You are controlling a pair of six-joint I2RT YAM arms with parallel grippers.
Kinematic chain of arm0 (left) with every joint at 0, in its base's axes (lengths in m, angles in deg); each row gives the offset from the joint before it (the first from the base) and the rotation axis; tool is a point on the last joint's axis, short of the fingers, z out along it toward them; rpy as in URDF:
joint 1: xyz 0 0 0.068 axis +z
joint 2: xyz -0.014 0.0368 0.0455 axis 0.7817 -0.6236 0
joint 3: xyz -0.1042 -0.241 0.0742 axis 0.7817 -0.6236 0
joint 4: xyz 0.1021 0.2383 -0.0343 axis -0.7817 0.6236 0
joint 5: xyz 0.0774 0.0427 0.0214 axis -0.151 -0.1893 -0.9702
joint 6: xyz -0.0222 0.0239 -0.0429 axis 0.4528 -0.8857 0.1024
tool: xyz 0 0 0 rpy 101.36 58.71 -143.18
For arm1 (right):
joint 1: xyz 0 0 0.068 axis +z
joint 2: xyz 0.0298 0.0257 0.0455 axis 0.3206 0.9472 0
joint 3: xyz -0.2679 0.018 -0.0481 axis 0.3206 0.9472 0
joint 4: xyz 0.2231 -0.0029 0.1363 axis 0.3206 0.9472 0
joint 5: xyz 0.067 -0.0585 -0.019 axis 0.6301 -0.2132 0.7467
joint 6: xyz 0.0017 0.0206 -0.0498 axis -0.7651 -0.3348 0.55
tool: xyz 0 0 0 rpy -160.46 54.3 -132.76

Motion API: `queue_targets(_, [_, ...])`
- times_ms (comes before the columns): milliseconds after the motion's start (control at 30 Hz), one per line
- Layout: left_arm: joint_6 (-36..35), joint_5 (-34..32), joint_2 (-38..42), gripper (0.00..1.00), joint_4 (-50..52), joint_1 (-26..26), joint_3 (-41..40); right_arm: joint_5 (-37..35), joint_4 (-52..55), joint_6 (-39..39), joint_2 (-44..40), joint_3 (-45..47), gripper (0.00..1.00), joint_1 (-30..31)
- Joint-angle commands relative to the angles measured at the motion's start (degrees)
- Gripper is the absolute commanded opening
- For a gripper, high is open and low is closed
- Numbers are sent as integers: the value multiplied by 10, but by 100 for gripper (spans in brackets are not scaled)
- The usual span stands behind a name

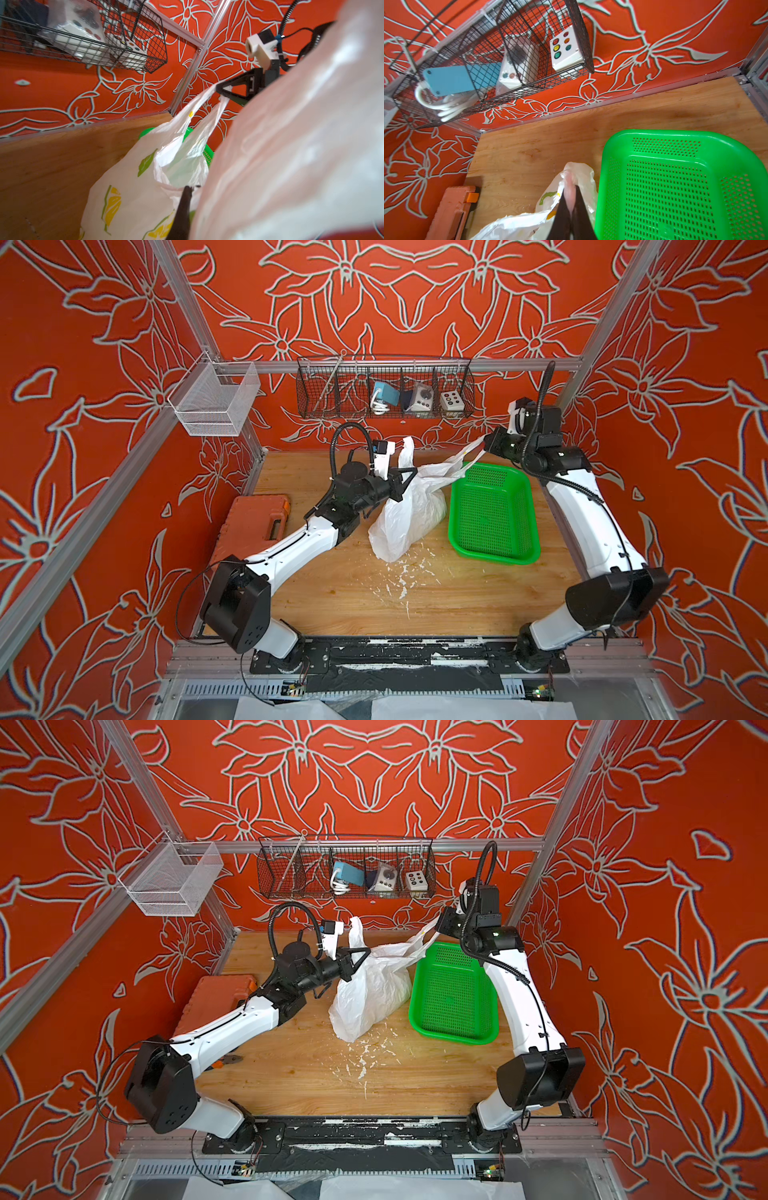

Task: Place the pears into plastic bags & tie knots
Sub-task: Tie the plastic bag at the center of the board.

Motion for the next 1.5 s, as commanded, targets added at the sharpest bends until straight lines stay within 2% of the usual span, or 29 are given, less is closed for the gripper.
queue_targets(0, [22,40,15,0,-1,34,3,18,14,-31,-66,17,0,18])
queue_targets(133, [26,109,-9,0,20,61,27,-17,82,-19,-115,31,0,50])
queue_targets(267, [44,162,-34,0,12,63,38,-67,164,-18,-144,30,0,76])
queue_targets(333, [70,177,-45,0,-16,63,31,-95,187,-17,-145,23,0,93])
queue_targets(433, [72,196,-56,0,-14,64,43,-118,199,-8,-123,5,0,115])
queue_targets(567, [32,200,-65,0,43,63,72,-130,207,6,-88,-24,0,131])
queue_targets(800, [42,209,-70,0,36,63,69,-163,222,30,-73,-54,0,136])
queue_targets(967, [28,206,-61,0,30,65,54,-144,207,36,-68,-51,0,135])
queue_targets(1067, [21,207,-51,0,32,67,43,-107,169,35,-75,-20,0,136])
queue_targets(1133, [20,205,-40,0,28,69,31,-88,133,33,-83,2,14,134])
queue_targets(1233, [8,208,-23,0,31,73,11,-68,85,45,-97,26,56,133])
queue_targets(1267, [7,207,-16,0,31,74,3,-66,71,51,-104,32,63,132])
queue_targets(1333, [8,208,-4,0,26,79,-14,-61,41,62,-124,52,74,123])
queue_targets(1467, [15,217,2,0,15,88,-18,-19,-22,71,-183,115,83,79])
